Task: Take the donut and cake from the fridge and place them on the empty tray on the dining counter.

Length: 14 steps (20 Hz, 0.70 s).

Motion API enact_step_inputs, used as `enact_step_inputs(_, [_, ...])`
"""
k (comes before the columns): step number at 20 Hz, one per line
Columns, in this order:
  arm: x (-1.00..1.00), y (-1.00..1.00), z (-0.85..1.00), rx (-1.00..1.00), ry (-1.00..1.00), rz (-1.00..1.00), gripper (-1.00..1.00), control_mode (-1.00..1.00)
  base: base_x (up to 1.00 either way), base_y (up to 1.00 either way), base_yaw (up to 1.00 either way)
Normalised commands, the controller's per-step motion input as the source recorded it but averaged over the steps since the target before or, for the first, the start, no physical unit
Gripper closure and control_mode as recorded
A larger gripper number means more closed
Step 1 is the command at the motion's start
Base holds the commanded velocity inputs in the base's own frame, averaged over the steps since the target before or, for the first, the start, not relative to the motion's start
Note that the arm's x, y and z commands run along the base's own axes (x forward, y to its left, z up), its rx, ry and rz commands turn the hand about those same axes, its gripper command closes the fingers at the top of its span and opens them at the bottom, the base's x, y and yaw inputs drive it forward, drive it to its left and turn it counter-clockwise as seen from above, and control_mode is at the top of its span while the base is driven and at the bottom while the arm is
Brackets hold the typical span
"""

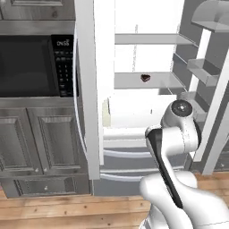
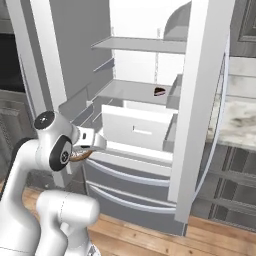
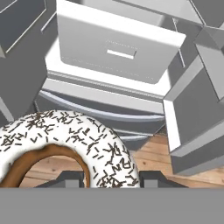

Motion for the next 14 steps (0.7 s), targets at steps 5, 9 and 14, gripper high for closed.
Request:
enact_step_inputs(5, [0.00, 0.00, 0.00, 0.00, 0.00, 0.00, 1.00, 1.00, -0.40, 0.01, -0.16])
enact_step_inputs(9, [0.00, 0.00, 0.00, 0.00, 0.00, 0.00, 1.00, 1.00, -0.34, 0.09, -0.36])
enact_step_inputs(14, [0.00, 0.00, 0.00, 0.00, 0.00, 0.00, 1.00, 1.00, -0.35, 0.12, -0.40])
